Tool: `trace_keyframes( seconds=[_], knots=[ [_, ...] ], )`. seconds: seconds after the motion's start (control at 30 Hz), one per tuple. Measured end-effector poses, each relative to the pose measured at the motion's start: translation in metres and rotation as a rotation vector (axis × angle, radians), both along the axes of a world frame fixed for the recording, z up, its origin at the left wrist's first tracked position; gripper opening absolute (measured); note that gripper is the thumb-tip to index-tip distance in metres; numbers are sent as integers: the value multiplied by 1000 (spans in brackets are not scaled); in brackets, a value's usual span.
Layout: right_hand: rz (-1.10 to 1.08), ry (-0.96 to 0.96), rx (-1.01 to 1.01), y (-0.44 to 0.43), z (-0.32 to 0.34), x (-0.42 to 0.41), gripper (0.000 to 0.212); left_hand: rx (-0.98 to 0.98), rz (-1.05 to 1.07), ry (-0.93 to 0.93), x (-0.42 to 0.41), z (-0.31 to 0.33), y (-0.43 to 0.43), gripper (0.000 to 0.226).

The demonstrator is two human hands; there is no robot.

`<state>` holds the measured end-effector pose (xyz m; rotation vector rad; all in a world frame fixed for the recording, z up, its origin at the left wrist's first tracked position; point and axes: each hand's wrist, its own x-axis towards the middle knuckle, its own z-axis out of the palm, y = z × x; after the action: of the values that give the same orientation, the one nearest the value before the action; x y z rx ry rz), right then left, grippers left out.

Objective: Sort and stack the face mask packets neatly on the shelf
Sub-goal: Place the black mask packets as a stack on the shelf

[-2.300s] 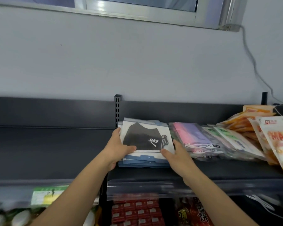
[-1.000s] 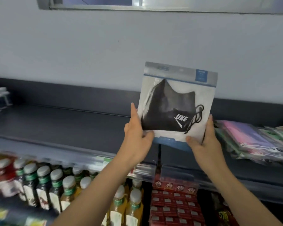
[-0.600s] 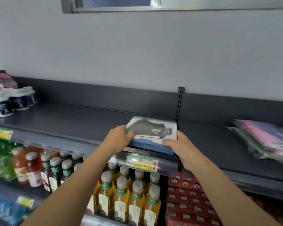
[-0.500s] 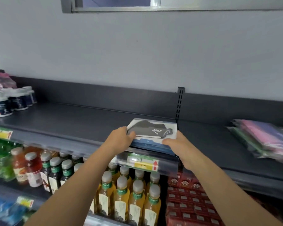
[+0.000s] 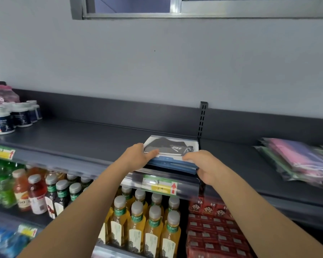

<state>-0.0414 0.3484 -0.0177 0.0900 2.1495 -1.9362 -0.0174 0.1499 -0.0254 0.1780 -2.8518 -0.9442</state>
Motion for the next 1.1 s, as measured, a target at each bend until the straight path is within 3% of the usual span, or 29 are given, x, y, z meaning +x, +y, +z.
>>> trace_keyframes(
  seconds=[0.17, 0.4, 0.53, 0.67, 0.83, 1.0, 1.1],
  knots=[
    [29, 7, -90, 4, 2, -7, 56, 52, -12, -4, 9, 1, 4, 80],
    [106, -13, -138, 13, 5, -12, 80, -64, -61, -20, 15, 2, 5, 78],
    [120, -43, -177, 17, 12, -10, 61, -152, -79, -39, 15, 7, 9, 79],
    [148, -81, -229, 20, 9, -16, 57, -221, -85, -99, 13, 11, 8, 87],
    [168, -69, -215, 18, 2, -20, 86, -248, -56, -104, 7, 9, 1, 83],
    [213, -77, -202, 24, -3, -27, 63, -258, -33, -81, 5, 6, -4, 78],
    [293, 6, 17, 21, -6, -24, 101, -277, -30, -84, 3, 5, -2, 77]
  ],
)
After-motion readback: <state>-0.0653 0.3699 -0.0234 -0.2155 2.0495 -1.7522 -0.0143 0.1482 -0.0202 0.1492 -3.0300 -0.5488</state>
